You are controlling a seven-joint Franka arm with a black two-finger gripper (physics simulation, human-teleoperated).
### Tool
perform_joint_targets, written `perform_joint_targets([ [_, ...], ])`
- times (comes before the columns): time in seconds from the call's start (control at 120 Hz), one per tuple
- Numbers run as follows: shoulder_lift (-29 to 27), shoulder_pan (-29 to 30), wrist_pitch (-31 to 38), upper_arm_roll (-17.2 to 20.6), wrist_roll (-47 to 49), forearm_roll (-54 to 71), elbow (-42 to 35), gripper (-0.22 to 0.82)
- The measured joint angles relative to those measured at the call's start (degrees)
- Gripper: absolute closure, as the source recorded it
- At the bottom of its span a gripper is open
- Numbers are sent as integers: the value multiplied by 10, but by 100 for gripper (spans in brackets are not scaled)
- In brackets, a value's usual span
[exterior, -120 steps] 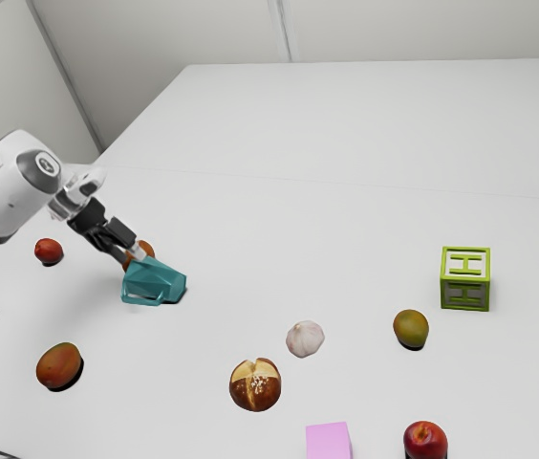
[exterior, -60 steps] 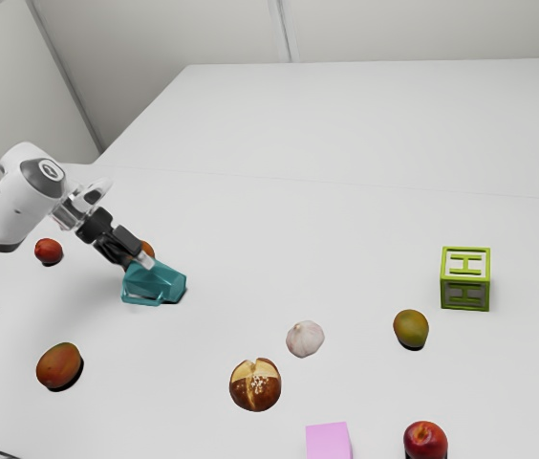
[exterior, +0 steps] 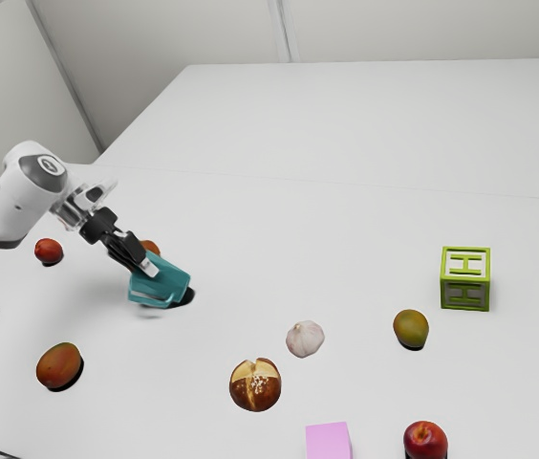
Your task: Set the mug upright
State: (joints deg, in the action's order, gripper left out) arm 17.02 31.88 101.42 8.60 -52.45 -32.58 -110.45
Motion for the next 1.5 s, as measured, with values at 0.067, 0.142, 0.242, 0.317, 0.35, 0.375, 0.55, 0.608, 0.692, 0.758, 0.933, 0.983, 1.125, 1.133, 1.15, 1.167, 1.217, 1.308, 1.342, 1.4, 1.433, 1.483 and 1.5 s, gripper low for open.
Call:
perform_joint_targets([
  [0.067,0,-1,-2,0,0,0,0,71],
  [0.142,0,-2,-3,0,0,0,1,74],
  [0.242,-1,-6,-4,1,1,1,7,75],
  [0.317,-10,-7,-4,7,2,4,8,75],
  [0.35,-16,-7,-3,13,4,7,8,75],
  [0.375,-20,-8,-2,18,5,10,8,75],
  [0.55,-47,-14,25,76,27,70,7,75],
  [0.608,-53,-17,41,101,42,99,7,76],
  [0.692,-55,-33,66,119,67,139,7,76],
  [0.758,-58,-52,86,123,89,173,5,76],
  [0.933,-59,-103,139,127,156,265,-3,77],
  [0.983,-60,-114,152,128,175,286,-8,77],
  [1.125,-63,-134,185,132,224,337,-32,77],
  [1.133,-64,-135,186,132,226,339,-34,77],
  [1.15,-66,-136,190,133,232,344,-39,77],
  [1.167,-69,-137,193,133,237,347,-44,77],
  [1.217,-78,-139,202,135,252,356,-61,77],
  [1.308,-94,-138,213,140,278,364,-83,77],
  [1.342,-99,-138,216,143,287,366,-90,77],
  [1.4,-110,-139,221,147,302,366,-104,77],
  [1.433,-116,-139,223,148,310,365,-113,77],
  [1.483,-129,-138,228,148,321,364,-134,77],
  [1.5,-133,-138,230,148,324,364,-141,77],
])
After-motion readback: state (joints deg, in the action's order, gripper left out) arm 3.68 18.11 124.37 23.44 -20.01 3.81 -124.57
